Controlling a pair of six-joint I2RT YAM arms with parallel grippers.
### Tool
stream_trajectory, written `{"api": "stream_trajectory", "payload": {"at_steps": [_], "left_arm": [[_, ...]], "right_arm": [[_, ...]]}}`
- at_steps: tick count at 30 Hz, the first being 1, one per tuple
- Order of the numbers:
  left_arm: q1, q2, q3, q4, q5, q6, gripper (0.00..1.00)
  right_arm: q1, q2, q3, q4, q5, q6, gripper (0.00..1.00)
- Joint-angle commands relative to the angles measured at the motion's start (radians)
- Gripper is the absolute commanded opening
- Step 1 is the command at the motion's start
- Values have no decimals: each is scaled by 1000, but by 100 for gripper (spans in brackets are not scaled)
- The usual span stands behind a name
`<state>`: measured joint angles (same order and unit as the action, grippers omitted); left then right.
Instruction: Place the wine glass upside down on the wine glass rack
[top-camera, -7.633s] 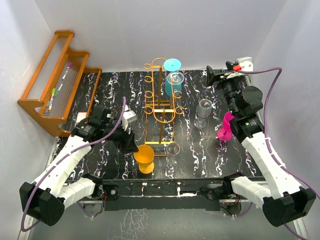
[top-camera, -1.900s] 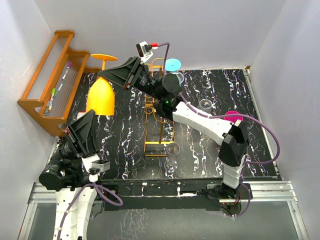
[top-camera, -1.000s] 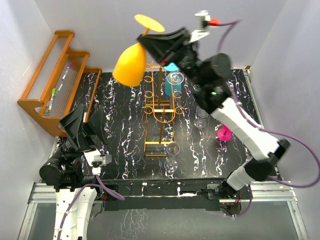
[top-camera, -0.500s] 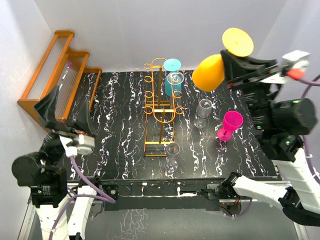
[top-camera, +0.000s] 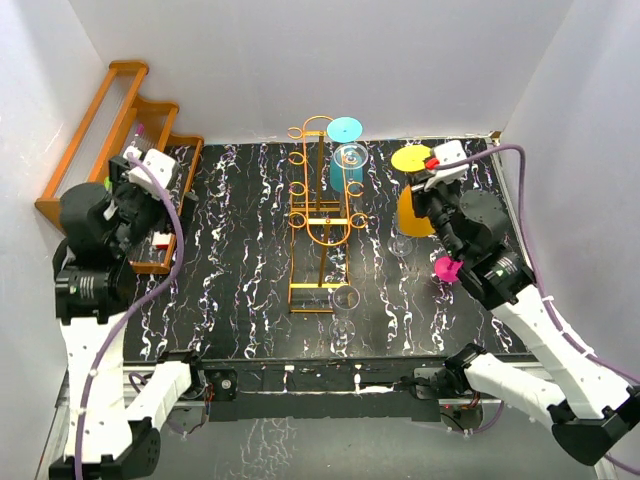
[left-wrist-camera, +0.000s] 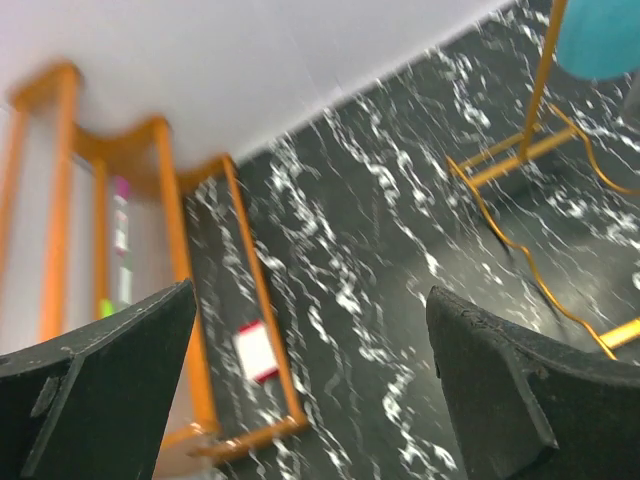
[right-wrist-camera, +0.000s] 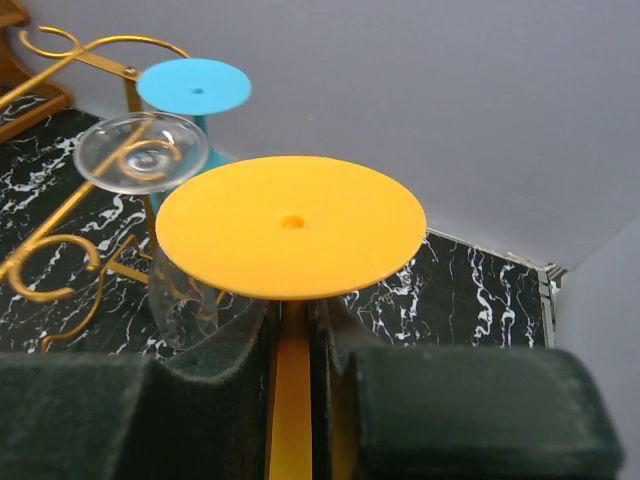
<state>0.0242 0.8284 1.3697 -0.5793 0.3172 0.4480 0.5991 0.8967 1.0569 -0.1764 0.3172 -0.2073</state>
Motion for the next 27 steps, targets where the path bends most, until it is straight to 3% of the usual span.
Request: {"api": "stream_trajectory", "payload": {"at_steps": [1, 11, 17, 27], "left_arm": [[5, 54, 41, -210, 22, -116, 97], [27, 114, 18, -339, 99, -129, 97], [44, 152, -9, -395, 181, -149, 97], [77, 210, -20, -497, 305, -104, 97]], "right_arm": [[-134, -49, -22, 103, -246, 52, 8], [-255, -19, -109, 200, -752, 110, 8], [-316, 12, -121, 228, -895, 125, 8], [-319, 83, -136, 270, -999, 109, 8]]}}
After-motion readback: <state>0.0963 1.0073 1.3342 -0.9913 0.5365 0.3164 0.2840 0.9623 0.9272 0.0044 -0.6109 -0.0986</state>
